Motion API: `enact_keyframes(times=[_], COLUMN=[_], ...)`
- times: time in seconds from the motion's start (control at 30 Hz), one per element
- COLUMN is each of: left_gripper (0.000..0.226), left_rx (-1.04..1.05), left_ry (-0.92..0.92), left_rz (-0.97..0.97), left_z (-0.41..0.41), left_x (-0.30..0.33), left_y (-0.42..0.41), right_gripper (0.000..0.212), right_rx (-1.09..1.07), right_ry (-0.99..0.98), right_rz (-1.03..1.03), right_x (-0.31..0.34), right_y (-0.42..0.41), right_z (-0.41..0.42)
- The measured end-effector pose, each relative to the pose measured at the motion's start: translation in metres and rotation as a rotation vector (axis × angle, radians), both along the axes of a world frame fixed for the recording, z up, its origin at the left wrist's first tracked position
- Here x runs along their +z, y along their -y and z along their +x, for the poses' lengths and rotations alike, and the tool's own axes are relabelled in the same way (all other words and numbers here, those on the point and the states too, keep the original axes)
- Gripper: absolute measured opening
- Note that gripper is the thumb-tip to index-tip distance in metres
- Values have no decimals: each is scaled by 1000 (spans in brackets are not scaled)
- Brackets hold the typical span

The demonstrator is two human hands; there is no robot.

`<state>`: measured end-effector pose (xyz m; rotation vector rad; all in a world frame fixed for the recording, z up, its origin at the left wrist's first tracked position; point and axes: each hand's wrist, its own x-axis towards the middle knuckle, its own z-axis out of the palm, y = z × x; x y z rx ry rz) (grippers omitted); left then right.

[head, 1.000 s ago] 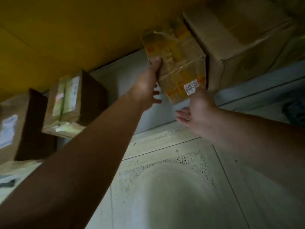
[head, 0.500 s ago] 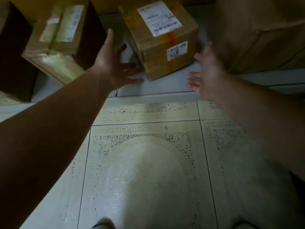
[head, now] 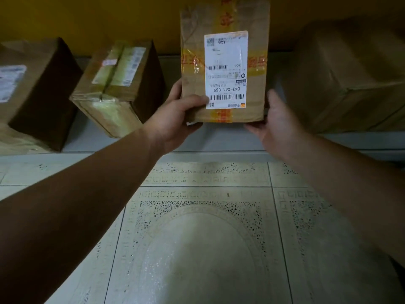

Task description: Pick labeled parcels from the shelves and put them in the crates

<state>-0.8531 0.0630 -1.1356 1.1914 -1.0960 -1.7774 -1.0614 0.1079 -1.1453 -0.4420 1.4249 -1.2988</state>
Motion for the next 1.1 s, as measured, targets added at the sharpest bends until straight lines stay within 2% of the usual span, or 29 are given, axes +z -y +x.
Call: enact_keyframes(times=[0.17, 0.27, 0.33, 0.47, 0.57, 0.67, 0.77, 0.8, 0.87, 0.9, 0.97, 1.03, 1.1], left_gripper=[79, 73, 65, 51, 50, 55, 88, 88, 72, 64, 65, 74, 82], left_rx=[9, -17, -58, -95, -106, -15, 186, 189, 75, 6, -124, -264, -309], left_ry=[64, 115, 189, 376, 496, 689, 970, 967, 864, 774, 631, 548, 461], left_rz=[-23, -33, -33, 37, 103, 25, -389, -507, -578, -528, -378, -208, -41], left_z=[6, 12, 14, 4, -10, -23, -51, -69, -114, -139, -188, -221, -239], left_x=[6, 5, 4, 10, 21, 38, 68, 80, 94, 98, 97, 92, 79], left_y=[-1, -1, 1, 6, 4, 3, -7, -14, -27, -30, -34, -39, -40], right_gripper=[39, 38, 40, 59, 70, 69, 61, 57, 53, 55, 64, 67, 54], right_rx=[-2, -13, 13, 164, 205, 222, 254, 220, 96, 18, -71, -37, -4], right_ry=[-83, -106, -167, -214, -252, -508, -1012, -1162, -1368, -1416, -1505, -1500, -1311], right_rz=[-26, 0, 66, 303, 384, 366, 103, 14, -48, -17, 185, 460, 521], right_x=[-5, -3, 4, 13, 16, 29, 63, 79, 108, 119, 123, 115, 105], right_y=[15, 14, 8, 1, 1, 0, -14, -21, -31, -36, -40, -46, -53], right_z=[10, 14, 18, 13, 5, -3, -20, -33, -69, -92, -140, -177, -196])
